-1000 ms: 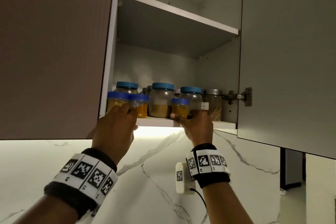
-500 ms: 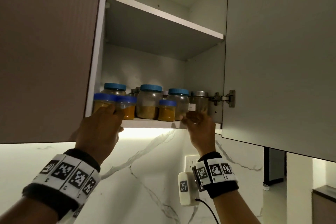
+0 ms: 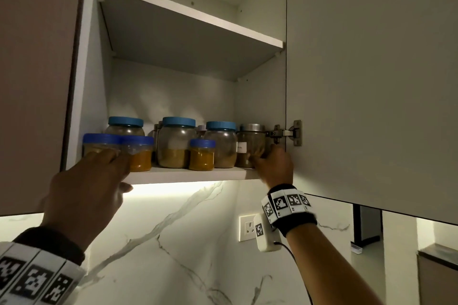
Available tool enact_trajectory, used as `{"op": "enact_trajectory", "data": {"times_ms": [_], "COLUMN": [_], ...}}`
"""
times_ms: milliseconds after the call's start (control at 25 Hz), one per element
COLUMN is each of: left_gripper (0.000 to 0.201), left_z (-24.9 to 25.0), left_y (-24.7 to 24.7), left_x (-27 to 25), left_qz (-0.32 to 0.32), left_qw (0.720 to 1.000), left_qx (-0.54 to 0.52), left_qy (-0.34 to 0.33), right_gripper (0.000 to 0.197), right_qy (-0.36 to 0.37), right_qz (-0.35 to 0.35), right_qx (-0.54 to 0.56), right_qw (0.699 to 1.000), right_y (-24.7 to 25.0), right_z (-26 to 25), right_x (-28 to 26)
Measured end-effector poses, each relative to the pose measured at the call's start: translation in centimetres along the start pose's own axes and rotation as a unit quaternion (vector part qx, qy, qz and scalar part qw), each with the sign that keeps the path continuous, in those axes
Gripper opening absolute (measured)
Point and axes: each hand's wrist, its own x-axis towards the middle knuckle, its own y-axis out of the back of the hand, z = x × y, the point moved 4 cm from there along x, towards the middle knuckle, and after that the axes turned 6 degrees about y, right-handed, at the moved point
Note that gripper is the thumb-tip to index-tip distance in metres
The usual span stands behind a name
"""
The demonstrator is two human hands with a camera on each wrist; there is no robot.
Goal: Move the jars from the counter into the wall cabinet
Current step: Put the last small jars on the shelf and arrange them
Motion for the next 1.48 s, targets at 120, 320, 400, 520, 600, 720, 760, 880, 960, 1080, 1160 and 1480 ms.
{"op": "enact_trajectory", "data": {"times_ms": [120, 320, 400, 520, 600, 720, 760, 880, 960, 1080, 1160, 1480], "left_gripper": [0.025, 0.027, 0.026, 0.026, 0.025, 0.025, 0.027, 0.047, 0.036, 0.024, 0.02, 0.044], "left_z": [0.3, -0.3, -0.7, -0.8, -0.7, -0.5, -0.8, -1.1, -0.4, -0.6, -1.7, -0.9], "left_y": [0.3, -0.6, -0.9, -1.0, -0.7, -0.5, -0.8, -1.1, -0.7, -0.9, -1.6, -1.0], "left_x": [0.0, 0.2, 0.5, 0.5, 0.5, 0.2, 0.0, -0.2, -0.2, -0.2, -0.5, -0.5], "left_qz": [-0.015, -0.022, -0.027, -0.031, -0.022, -0.017, -0.014, -0.013, -0.01, 0.036, 0.084, 0.109], "left_qw": [1.0, 1.0, 1.0, 0.999, 1.0, 1.0, 0.999, 0.991, 0.997, 0.994, 0.976, 0.99], "left_qx": [0.004, 0.012, 0.016, 0.021, 0.013, -0.006, -0.028, -0.131, -0.071, -0.101, -0.194, -0.068], "left_qy": [-0.005, -0.009, 0.0, 0.005, 0.011, 0.015, 0.011, -0.011, -0.015, -0.033, -0.055, -0.051], "right_gripper": [0.032, 0.052, 0.062, 0.064, 0.064, 0.059, 0.057, 0.046, 0.032, 0.02, 0.029, 0.042], "right_qy": [-0.036, -0.082, -0.089, -0.098, -0.1, -0.099, -0.097, -0.056, 0.012, 0.087, 0.073, 0.018], "right_qz": [-0.032, -0.091, -0.097, -0.093, -0.091, -0.092, -0.089, -0.006, 0.064, 0.012, -0.012, -0.018], "right_qx": [0.017, 0.027, 0.022, 0.018, 0.026, 0.037, 0.041, 0.042, 0.048, 0.072, 0.093, 0.059], "right_qw": [0.999, 0.992, 0.991, 0.991, 0.99, 0.99, 0.99, 0.998, 0.997, 0.994, 0.993, 0.998], "right_y": [-0.8, -1.5, -1.3, -0.9, -1.0, -1.1, -1.1, -0.7, -0.3, -1.2, -2.1, -2.6], "right_z": [-0.1, -0.2, -0.3, -0.5, -0.5, -0.5, -0.5, -0.6, -1.8, -4.5, -5.6, -6.7], "right_x": [0.6, 1.0, 1.0, 0.9, 0.9, 0.9, 0.8, 0.2, -0.6, -1.5, -1.6, -2.0]}}
